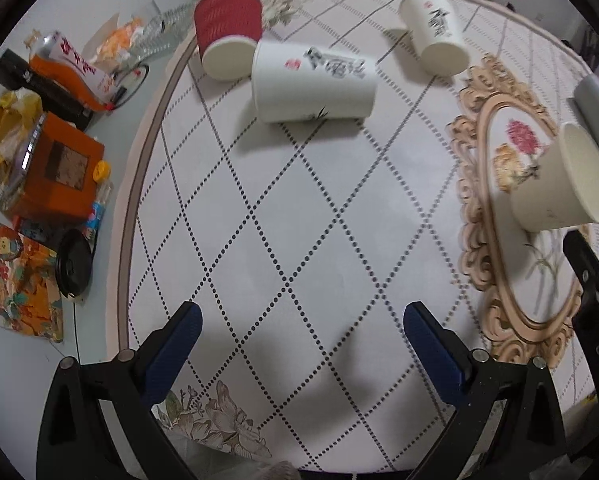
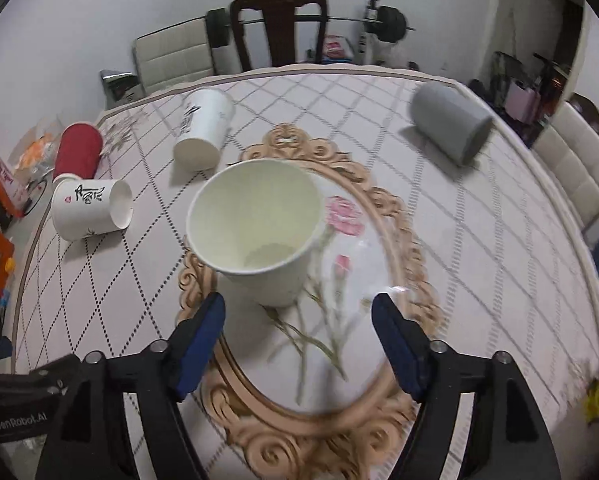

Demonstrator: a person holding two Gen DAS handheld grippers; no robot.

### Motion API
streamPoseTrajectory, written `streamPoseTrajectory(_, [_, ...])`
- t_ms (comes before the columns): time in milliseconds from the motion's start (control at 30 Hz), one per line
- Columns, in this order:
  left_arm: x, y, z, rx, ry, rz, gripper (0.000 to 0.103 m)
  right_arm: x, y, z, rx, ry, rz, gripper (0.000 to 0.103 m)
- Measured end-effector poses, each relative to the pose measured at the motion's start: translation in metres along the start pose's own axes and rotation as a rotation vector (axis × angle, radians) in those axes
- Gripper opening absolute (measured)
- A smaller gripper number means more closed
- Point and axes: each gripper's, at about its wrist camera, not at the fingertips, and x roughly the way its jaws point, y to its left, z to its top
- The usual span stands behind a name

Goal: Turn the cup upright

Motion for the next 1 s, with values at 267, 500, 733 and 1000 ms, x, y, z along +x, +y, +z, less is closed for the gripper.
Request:
streamPoseTrajectory(267, [-0.060, -0.009, -0.008, 0.014, -0.115, -0.016, 0.103, -0.058, -0.025, 0.013, 0.014, 0.020, -0.076, 0.102])
streamPoseTrajectory(500, [-0.129, -0.008, -0.022, 0.009, -0.249, -0.027, 0.103, -0.125, -0.034, 0.029, -0.044, -0.013, -0.082, 0.103])
streamPoseTrajectory(733, [-0.208, 0.001, -0.053, -0.044, -0.368, -0.027, 0.103, -0.215, -0.047, 0.034, -0.086, -0.068, -0.059, 0.103])
streamPoseTrajectory(1000, [-0.272, 0.013, -0.092, -0.096, -0.454, -0.032, 0.103, -0.298, -0.059, 0.027, -0.109, -0.131, -0.013, 0.103])
